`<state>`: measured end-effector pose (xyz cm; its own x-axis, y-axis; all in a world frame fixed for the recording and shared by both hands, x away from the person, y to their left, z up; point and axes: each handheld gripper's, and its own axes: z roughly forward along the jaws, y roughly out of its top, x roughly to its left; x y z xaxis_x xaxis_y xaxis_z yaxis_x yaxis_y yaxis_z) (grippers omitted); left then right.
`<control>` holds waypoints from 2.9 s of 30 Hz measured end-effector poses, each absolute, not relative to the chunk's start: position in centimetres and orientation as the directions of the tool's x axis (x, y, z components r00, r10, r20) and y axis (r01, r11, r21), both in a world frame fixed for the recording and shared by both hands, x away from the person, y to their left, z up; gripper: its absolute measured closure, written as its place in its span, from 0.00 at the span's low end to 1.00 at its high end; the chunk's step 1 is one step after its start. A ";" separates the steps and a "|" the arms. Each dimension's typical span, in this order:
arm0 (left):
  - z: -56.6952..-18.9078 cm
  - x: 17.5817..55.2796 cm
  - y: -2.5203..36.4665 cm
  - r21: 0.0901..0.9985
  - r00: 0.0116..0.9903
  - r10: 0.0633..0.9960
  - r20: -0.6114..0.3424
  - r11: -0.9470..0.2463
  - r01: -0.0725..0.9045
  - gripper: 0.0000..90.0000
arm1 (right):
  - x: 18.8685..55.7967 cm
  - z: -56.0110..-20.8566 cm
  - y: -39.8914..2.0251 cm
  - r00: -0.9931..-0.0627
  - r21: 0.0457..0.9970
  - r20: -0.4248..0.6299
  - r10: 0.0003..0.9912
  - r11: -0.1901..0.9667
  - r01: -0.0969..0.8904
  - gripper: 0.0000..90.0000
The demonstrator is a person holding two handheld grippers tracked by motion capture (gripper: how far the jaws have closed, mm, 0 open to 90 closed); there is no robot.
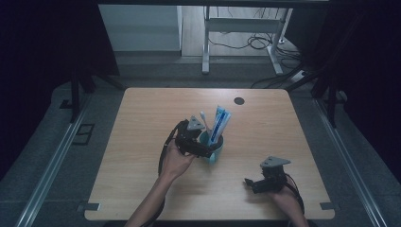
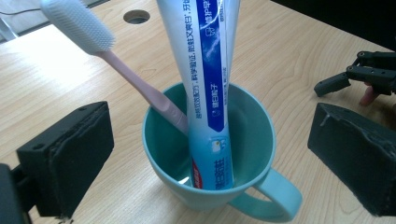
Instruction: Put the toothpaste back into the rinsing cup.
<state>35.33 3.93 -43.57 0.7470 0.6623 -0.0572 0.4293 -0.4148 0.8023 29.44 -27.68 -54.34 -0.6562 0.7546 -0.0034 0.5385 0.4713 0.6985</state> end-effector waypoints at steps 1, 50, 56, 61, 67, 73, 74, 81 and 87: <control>-43.6 35.2 4.0 0.802 0.747 0.662 -0.055 -0.416 0.428 0.00 | 29.4 -54.3 -27.7 -0.656 0.699 -0.003 0.755 0.471 0.538 0.00; -47.2 31.9 10.6 0.807 0.718 0.692 -0.075 -0.380 0.451 0.00 | 29.4 -54.3 -27.7 -0.655 0.699 -0.001 0.756 0.469 0.540 0.00; -47.8 31.2 11.3 0.800 0.711 0.700 -0.065 -0.390 0.457 0.00 | 29.4 -54.3 -27.7 -0.655 0.699 -0.002 0.756 0.469 0.540 0.00; -48.5 30.5 11.7 0.795 0.703 0.709 -0.056 -0.395 0.461 0.00 | 29.4 -54.3 -27.7 -0.655 0.699 -0.001 0.756 0.469 0.540 0.00; -49.8 29.8 12.2 0.783 0.691 0.721 -0.054 -0.399 0.477 0.00 | 29.4 -54.3 -27.7 -0.655 0.699 -0.002 0.756 0.469 0.539 0.00; -51.1 29.4 12.6 0.766 0.679 0.732 -0.055 -0.405 0.498 0.00 | 29.4 -54.3 -27.6 -0.654 0.698 0.001 0.757 0.468 0.543 0.00; -51.4 29.3 12.6 0.765 0.677 0.734 -0.056 -0.404 0.501 0.00 | 29.4 -54.3 -27.6 -0.654 0.698 0.001 0.757 0.468 0.542 0.00; -52.9 28.7 12.3 0.740 0.673 0.739 -0.036 -0.433 0.515 0.00 | 29.4 -54.3 -27.7 -0.654 0.699 -0.001 0.756 0.469 0.540 0.00; -53.6 28.4 12.0 0.711 0.671 0.741 -0.019 -0.461 0.530 0.00 | 29.4 -54.3 -27.6 -0.655 0.699 -0.001 0.756 0.469 0.540 0.00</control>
